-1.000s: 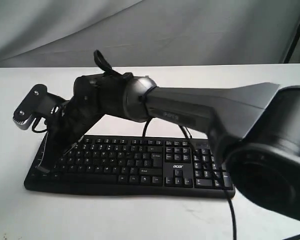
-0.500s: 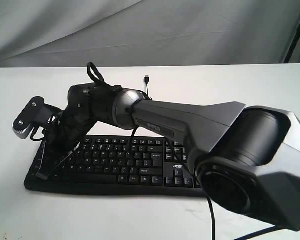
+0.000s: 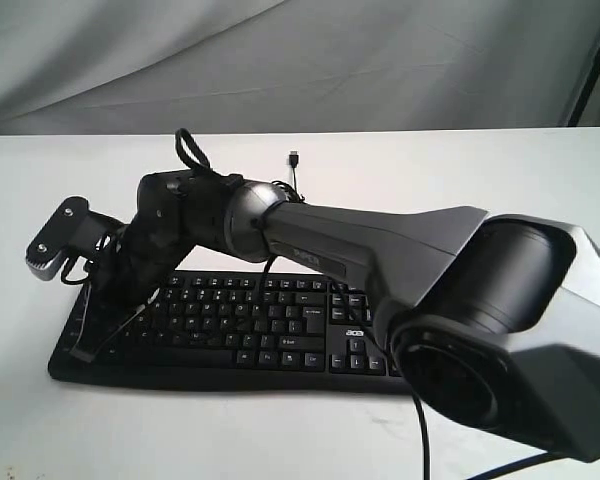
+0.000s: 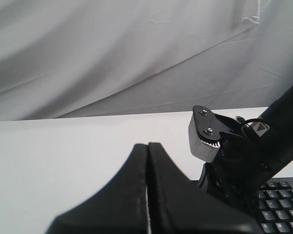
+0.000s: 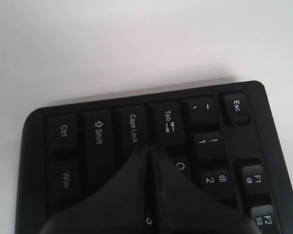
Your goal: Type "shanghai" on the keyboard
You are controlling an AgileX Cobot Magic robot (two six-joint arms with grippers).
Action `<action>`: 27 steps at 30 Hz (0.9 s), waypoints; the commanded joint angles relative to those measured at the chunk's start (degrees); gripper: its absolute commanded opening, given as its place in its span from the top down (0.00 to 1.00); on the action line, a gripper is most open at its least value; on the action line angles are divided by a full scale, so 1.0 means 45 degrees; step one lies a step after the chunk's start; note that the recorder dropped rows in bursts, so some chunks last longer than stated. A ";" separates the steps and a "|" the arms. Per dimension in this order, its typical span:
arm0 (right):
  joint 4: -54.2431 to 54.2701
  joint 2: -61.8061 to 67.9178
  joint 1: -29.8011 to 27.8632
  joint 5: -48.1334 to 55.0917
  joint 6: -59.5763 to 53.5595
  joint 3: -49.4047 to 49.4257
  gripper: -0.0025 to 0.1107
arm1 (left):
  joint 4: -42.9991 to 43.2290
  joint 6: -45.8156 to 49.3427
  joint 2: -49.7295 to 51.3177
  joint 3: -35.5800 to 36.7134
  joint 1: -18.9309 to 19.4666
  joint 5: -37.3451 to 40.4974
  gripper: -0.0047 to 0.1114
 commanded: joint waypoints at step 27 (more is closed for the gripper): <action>0.0315 -0.5047 -0.2164 -0.2347 -0.0201 0.7908 0.98 | 0.0000 -0.0034 -0.0031 0.0022 -0.0082 -0.0076 0.96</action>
